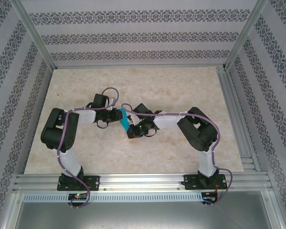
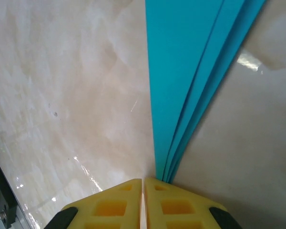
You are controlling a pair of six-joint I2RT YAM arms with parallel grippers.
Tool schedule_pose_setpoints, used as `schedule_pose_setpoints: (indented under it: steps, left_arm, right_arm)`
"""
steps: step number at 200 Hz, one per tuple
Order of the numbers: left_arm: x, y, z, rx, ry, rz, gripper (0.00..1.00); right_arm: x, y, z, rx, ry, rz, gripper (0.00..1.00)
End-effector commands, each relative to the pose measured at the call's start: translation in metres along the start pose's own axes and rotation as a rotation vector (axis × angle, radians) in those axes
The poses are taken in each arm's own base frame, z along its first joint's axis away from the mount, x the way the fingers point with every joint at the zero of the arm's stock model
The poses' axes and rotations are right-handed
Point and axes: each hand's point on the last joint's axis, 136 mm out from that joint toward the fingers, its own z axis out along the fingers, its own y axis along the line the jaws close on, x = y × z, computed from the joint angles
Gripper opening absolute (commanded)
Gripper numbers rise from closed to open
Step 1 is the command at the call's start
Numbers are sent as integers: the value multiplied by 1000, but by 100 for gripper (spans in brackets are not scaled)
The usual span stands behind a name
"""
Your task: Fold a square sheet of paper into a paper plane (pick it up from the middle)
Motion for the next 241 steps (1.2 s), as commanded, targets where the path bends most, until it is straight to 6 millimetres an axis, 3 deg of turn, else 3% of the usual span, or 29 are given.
schedule_pose_setpoints:
  steps: [1, 24, 74, 109, 146, 191, 241]
  left_arm:
    - [7, 28, 7, -92, 23, -29, 26]
    - [6, 27, 7, -91, 21, -27, 26]
    - [7, 25, 6, -82, 24, -29, 25]
    - [7, 25, 7, -79, 25, -30, 26]
    - [7, 24, 7, -78, 26, -31, 26]
    - [6, 22, 6, -70, 26, -28, 26]
    - [4, 20, 5, -63, 22, -27, 26]
  right_arm:
    - [44, -16, -1, 73, 134, 38, 12]
    - [39, -13, -9, 78, 93, 29, 12]
    - [-17, 36, -54, -20, -164, -43, 16]
    - [-40, 37, -43, -18, -181, -40, 18]
    - [-60, 27, -22, -8, -167, -1, 17]
    - [-50, 2, -4, 27, -114, 51, 16]
    - [-13, -21, 7, 59, -32, 107, 15]
